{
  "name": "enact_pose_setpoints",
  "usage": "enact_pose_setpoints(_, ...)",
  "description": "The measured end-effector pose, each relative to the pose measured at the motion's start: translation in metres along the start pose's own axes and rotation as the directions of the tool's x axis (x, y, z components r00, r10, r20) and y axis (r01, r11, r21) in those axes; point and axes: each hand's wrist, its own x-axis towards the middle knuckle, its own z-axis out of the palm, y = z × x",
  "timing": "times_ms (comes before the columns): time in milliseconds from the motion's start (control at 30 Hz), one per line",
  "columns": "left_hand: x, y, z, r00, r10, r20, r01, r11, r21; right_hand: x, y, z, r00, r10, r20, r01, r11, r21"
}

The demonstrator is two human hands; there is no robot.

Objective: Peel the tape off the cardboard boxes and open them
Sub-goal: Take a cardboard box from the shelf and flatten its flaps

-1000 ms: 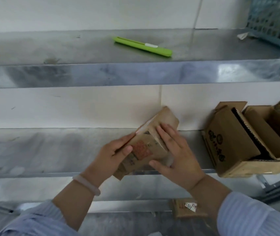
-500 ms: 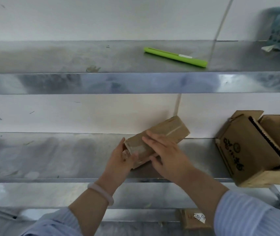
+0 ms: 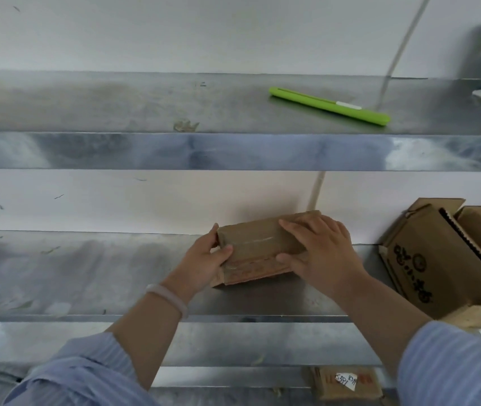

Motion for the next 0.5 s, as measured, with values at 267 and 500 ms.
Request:
enact_pose_setpoints(267, 0.010, -0.005, -0.011, 0.996, 0.072, 0.043, -0.082, 0.956, 0.282, 0.011, -0.010, 0.017, 0.947, -0.098, 0.305, 0.127, 0.989, -0.074)
enact_pose_setpoints(500, -0.016, -0.041, 0.001, 0.896, 0.410, -0.169, -0.342, 0.882, 0.324, 0.018, 0.000, 0.035, 0.966, -0.111, 0.235, 0.117, 0.993, -0.009)
